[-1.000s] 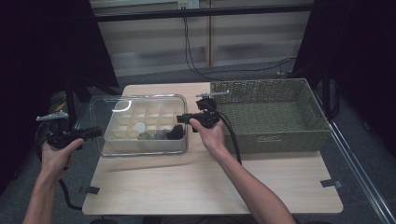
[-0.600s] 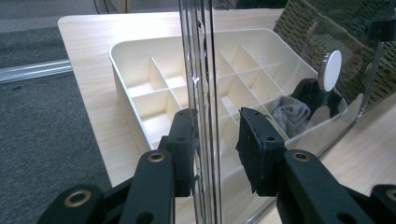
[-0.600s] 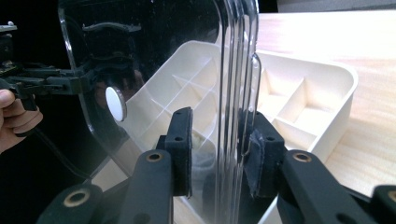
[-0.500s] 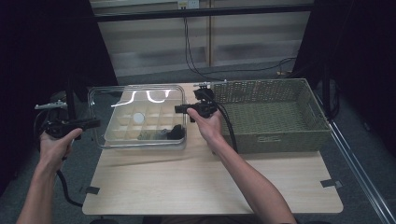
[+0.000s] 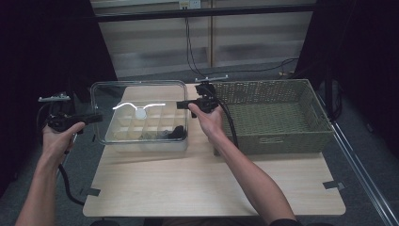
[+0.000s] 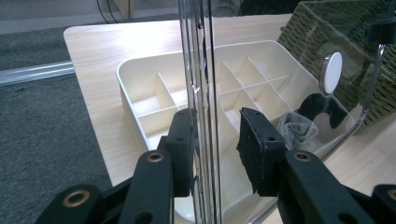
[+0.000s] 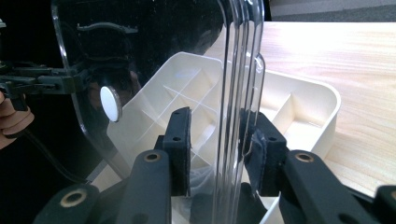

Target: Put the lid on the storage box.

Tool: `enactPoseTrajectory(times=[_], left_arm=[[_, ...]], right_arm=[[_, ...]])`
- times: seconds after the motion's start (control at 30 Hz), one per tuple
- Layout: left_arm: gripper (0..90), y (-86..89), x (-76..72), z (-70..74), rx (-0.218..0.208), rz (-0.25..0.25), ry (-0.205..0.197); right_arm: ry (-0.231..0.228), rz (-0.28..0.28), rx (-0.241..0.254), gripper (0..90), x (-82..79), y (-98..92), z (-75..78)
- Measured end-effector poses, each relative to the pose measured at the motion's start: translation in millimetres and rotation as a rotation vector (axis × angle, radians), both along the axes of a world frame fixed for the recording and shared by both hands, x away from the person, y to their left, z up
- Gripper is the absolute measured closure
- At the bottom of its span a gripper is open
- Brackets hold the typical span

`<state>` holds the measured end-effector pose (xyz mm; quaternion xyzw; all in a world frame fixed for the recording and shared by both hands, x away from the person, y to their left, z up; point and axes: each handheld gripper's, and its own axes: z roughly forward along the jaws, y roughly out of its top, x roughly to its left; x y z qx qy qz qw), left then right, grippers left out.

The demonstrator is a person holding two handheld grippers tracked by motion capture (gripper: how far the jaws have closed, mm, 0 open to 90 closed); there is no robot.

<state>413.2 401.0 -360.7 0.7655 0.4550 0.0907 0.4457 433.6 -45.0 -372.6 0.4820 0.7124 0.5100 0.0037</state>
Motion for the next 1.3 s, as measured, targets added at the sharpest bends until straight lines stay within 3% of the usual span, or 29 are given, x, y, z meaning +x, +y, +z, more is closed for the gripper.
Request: enactPoseTrajectory(times=[0.33,0.4,0.87,0.97,1.3], left_arm=[[63.8,-3.0,12.2,-9.7,-0.007,0.02,0.023],[62.8,-3.3,14.7,-11.5,0.008,0.016,0.03],[58.9,-4.7,30.2,-24.4,-0.017,0.025,0.056],[57.9,-4.4,31.8,-24.4,0.002,0.015,0.064],[53.8,-7.3,38.7,-30.8,0.007,0.015,0.076]], right_arm=[[-0.006,-0.007,-0.027,64.4,3.8,1.8,-5.2],[-0.007,-0.008,-0.028,64.4,5.0,2.3,-6.4],[-0.013,-0.021,-0.066,60.8,12.1,6.4,-13.1],[-0.015,-0.02,-0.068,60.2,13.4,7.5,-14.7],[-0.013,-0.024,-0.088,57.3,17.7,10.1,-19.6]])
